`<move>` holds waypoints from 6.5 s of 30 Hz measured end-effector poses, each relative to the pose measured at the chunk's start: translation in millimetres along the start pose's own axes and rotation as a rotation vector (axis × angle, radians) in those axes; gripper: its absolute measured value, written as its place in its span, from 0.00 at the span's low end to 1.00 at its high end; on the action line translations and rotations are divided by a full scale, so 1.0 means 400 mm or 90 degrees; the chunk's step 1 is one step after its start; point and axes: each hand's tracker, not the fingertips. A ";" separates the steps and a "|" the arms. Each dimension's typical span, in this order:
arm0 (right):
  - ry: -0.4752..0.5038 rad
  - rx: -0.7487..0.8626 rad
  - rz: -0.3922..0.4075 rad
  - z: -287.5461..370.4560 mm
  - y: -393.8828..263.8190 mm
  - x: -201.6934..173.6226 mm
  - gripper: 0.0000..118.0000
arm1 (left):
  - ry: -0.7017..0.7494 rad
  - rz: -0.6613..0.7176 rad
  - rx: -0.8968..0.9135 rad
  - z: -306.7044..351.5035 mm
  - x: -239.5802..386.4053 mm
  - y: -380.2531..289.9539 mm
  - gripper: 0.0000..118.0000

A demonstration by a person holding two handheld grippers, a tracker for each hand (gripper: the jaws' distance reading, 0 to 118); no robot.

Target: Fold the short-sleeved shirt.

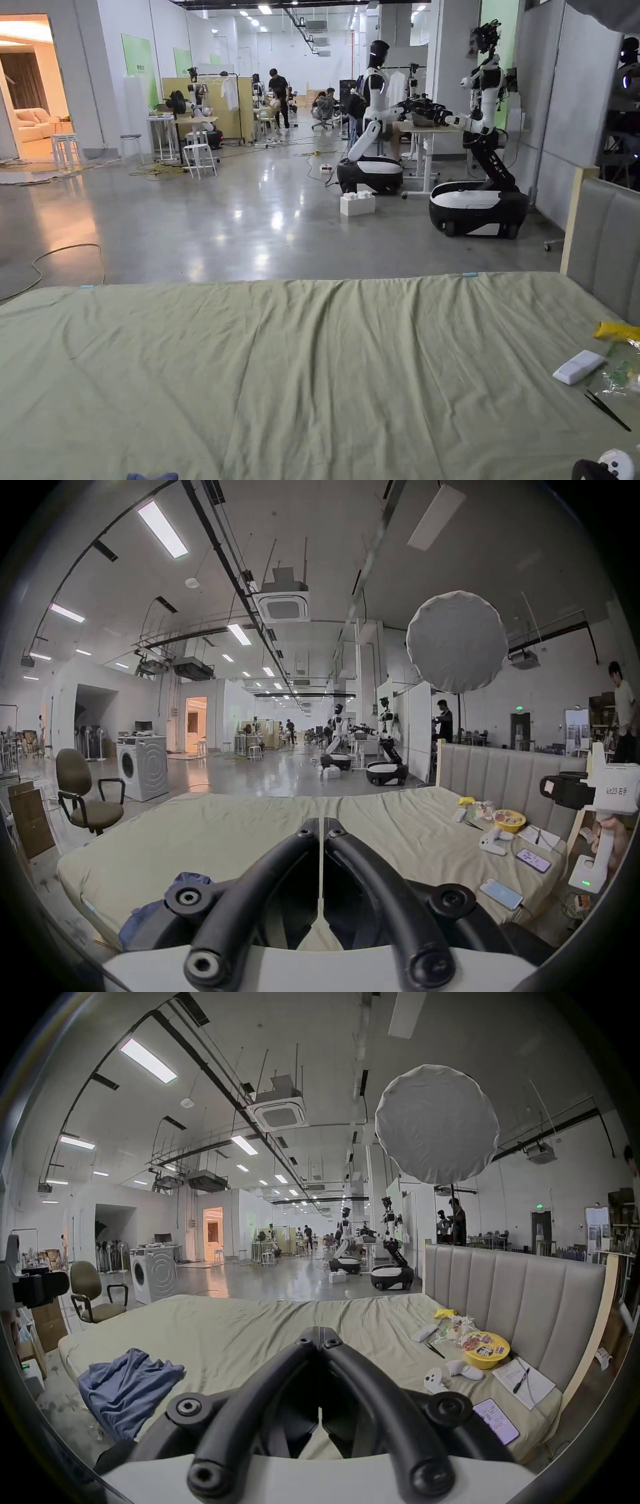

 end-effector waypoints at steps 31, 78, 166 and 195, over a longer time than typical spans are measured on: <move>0.032 -0.074 -0.015 0.003 -0.066 0.003 0.00 | 0.067 0.042 -0.156 -0.040 -0.201 -0.065 0.63; -0.044 -0.273 -0.074 0.036 -0.225 0.074 0.00 | 0.098 0.155 -0.237 -0.713 -0.443 -0.039 0.07; -0.025 -0.277 -0.034 -0.047 -0.222 0.068 0.00 | 0.032 0.093 -0.582 -0.783 -0.257 -0.571 0.53; 0.086 -0.708 0.030 -0.948 -0.534 0.141 0.64 | 0.016 -0.057 -0.665 -0.830 -0.169 -0.581 0.05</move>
